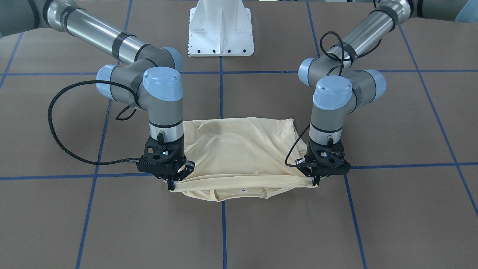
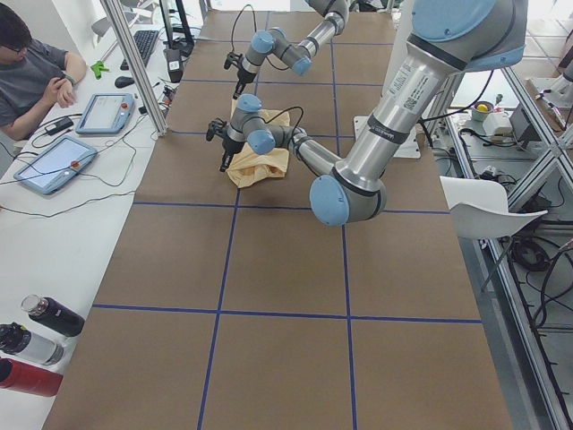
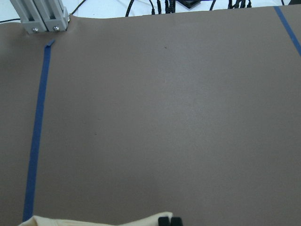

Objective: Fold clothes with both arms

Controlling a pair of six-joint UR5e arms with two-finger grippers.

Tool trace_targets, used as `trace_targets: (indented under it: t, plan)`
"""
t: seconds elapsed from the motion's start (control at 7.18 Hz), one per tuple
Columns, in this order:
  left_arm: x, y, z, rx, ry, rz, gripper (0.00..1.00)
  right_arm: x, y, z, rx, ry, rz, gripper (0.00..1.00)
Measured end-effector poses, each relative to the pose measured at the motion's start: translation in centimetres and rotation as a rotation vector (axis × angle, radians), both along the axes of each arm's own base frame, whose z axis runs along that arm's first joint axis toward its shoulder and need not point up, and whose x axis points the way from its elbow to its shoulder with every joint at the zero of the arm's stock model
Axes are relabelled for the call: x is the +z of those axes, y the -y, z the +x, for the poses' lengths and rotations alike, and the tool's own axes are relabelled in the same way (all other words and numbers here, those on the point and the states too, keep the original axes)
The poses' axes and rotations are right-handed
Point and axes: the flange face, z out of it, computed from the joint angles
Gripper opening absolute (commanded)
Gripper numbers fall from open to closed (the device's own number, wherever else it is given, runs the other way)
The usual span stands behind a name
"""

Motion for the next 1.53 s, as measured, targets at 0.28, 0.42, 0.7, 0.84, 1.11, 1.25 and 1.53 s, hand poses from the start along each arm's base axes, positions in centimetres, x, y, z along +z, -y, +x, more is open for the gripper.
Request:
trace_targets:
  t: [0.28,0.42,0.7,0.84,1.11,1.25,1.53]
  plan:
    - [0.1,0.1,-0.4,0.019,0.005,0.027,1.0,-0.1,0.1,0.0,-0.001,0.001,-0.001,1.0]
    - [-0.1,0.4,-1.4,0.036,0.003,0.059,1.0,-0.4,0.4,0.4,-0.016,0.01,-0.005,1.0]
    - [-0.8,-0.7,-4.4,0.122,-0.039,0.102,1.0,-1.4,1.1,2.6,-0.103,0.051,-0.012,1.0]
    - [-0.7,-2.4,-6.0,0.158,-0.064,0.113,1.0,-1.5,0.8,3.9,-0.138,0.069,-0.005,1.0]
    - [0.5,-6.4,-7.5,0.215,-0.119,0.102,1.0,-0.5,-1.1,6.4,-0.173,0.083,0.02,1.0]
    - [1.9,-9.3,-6.4,0.241,-0.17,0.09,1.0,-0.3,-1.6,7.0,-0.177,0.086,0.026,1.0]
    - [3.5,-15.8,-1.8,0.262,-0.268,0.068,0.91,-0.2,-1.9,7.2,-0.178,0.088,0.03,1.0]
